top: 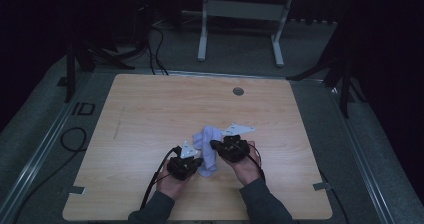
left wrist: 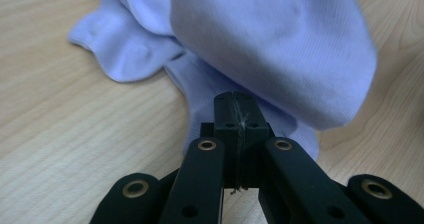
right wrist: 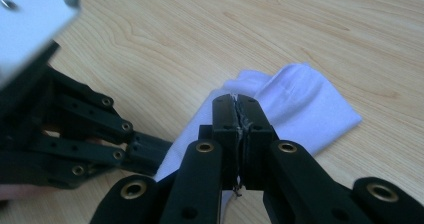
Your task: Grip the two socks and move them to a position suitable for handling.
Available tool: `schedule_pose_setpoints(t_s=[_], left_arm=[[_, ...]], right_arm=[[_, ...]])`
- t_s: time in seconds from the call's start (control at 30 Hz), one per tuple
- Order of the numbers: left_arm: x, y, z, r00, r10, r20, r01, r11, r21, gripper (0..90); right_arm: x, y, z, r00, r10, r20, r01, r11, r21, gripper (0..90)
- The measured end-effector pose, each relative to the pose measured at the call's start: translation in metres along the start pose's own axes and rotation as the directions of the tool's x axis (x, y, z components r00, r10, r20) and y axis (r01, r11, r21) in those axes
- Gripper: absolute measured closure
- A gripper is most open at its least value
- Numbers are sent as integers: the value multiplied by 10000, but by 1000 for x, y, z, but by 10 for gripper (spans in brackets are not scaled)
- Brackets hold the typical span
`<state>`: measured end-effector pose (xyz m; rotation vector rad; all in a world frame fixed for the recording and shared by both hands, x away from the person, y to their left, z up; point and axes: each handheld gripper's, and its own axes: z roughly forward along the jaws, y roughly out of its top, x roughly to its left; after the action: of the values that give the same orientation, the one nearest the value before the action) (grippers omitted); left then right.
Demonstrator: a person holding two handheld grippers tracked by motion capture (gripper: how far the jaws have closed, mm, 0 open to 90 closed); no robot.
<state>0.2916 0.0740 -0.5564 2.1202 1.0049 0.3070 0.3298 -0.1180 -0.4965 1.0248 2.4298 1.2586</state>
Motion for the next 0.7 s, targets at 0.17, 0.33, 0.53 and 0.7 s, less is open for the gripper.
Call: schedule_pose_setpoints(t_s=[0.17,0.33,0.53,0.7], left_arm=[[1,-1,2,10000,41,-55,-39,9992,386,895],[4,-4,-5,9989,429,-214,-413,9968,678,895],[18,-9,-14,9989,172,-427,-138,9968,781,894],[26,-12,-20,9978,69,-655,-6,9955,950,894]], right_arm=[[-2,-1,-5,9999,7,110,-6,10000,-75,878],[-6,-6,-11,9993,-51,384,52,10000,-39,878],[-13,-16,-17,9978,40,661,-45,10000,71,878],[-21,-26,-19,9958,183,897,-205,9995,239,877]])
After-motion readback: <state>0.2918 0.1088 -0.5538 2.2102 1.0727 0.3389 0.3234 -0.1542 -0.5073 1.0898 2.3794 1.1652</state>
